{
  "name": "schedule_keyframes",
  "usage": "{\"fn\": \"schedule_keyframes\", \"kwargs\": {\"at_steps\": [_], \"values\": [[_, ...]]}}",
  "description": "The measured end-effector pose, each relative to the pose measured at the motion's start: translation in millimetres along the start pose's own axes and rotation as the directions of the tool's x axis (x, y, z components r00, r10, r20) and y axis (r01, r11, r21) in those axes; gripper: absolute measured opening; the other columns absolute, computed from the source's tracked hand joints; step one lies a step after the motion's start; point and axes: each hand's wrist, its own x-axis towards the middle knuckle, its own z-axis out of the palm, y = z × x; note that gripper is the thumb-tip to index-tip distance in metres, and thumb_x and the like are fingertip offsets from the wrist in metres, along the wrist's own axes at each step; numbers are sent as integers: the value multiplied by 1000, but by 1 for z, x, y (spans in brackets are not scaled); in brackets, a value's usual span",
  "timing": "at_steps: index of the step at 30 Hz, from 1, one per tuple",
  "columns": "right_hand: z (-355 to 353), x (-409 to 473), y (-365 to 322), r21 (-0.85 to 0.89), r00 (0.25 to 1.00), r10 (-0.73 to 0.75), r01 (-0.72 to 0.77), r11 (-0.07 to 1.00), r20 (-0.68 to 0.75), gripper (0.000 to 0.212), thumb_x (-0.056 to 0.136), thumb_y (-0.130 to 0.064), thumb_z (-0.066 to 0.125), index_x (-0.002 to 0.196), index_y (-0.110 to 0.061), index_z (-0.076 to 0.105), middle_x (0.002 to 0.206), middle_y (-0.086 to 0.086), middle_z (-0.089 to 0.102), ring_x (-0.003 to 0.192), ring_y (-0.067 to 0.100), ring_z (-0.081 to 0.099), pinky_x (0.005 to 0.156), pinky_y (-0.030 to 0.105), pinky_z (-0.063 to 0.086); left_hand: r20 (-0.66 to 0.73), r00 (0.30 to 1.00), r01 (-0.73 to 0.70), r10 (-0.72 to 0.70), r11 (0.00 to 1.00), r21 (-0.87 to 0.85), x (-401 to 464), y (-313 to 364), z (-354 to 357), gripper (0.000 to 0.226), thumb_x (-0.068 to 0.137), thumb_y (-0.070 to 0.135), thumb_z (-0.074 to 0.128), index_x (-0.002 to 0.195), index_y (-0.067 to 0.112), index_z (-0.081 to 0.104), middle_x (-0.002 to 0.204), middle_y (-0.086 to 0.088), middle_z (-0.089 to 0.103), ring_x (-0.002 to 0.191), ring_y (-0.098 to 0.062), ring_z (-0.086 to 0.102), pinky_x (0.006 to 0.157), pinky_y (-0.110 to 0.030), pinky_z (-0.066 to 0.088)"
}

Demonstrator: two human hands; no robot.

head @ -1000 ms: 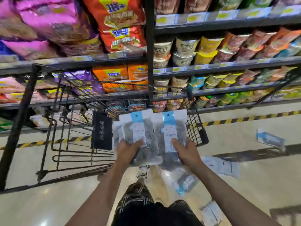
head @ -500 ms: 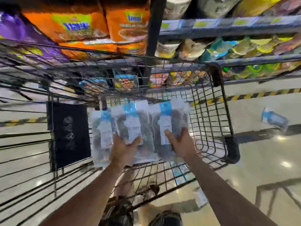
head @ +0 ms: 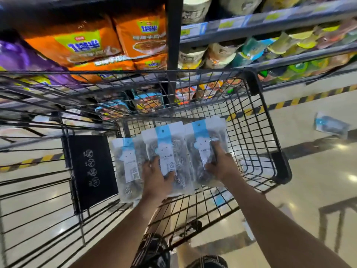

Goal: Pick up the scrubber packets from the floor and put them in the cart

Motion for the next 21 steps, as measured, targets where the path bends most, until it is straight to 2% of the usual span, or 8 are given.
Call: {"fn": "schedule_keyframes", "kwargs": {"at_steps": [2,4,6,8,11,13,17,21], "values": [[-7,-7,-2,-65,999,31,-31,997,11,61,90,-28,63,139,-48,33,97,7,57,85,30,63,79,44,59,26,998,52,-52,999,13,-1,8,-5,80,88,25,75,155,26,31,149,-7,30,134,-28,44,118,-36,34],[-21,-25,-4,-111,999,34,-30,993,31,55,90,-39,60,140,-43,36,109,11,57,92,31,58,80,39,51,65,996,64,-67,997,50,-8,10,-14,77,85,23,71,153,26,36,150,-10,35,133,-29,48,118,-41,39],[-39,-52,-3,-115,1000,-1,1,993,-7,62,84,-47,69,139,-32,44,115,19,61,96,34,61,80,37,49,109,994,17,-31,992,124,-15,12,-29,69,78,31,63,145,21,48,143,-18,50,115,-25,63,93,-36,60],[-59,-90,1,-149,991,-47,28,988,-126,61,86,-51,61,138,-21,53,117,22,63,103,40,63,86,43,53,116,992,-78,49,962,263,-35,28,-54,67,74,50,45,128,13,58,121,-19,65,90,-24,70,62,-30,58],[-84,-152,18,-220,920,-178,104,970,-350,63,89,-47,40,130,-5,63,119,25,64,106,46,62,88,50,54,30,968,-222,248,801,555,-78,63,-89,61,78,59,36,113,18,64,108,-10,68,100,-32,67,78,-35,55],[-97,-199,31,-252,864,-212,103,962,-456,59,91,-44,41,125,-2,65,119,26,65,106,46,61,84,49,54,-30,916,-299,399,733,612,-108,82,-102,62,75,66,37,108,24,68,103,-2,67,103,-30,66,77,-29,50],[-102,-301,67,-244,748,-186,33,969,-637,58,94,-46,44,125,-3,67,131,25,63,118,46,59,93,52,53,31,808,-420,588,538,731,-176,119,-100,68,82,67,45,134,27,63,146,-8,55,132,-34,52,107,-52,40],[-74,-417,124,-112,675,-33,-74,991,-737,68,94,-56,34,135,-9,62,145,20,55,129,48,52,103,56,46,173,709,-565,684,404,719,-273,143,-72,81,76,69,22,137,29,56,151,-11,46,140,-36,40,113,-55,33]]}}
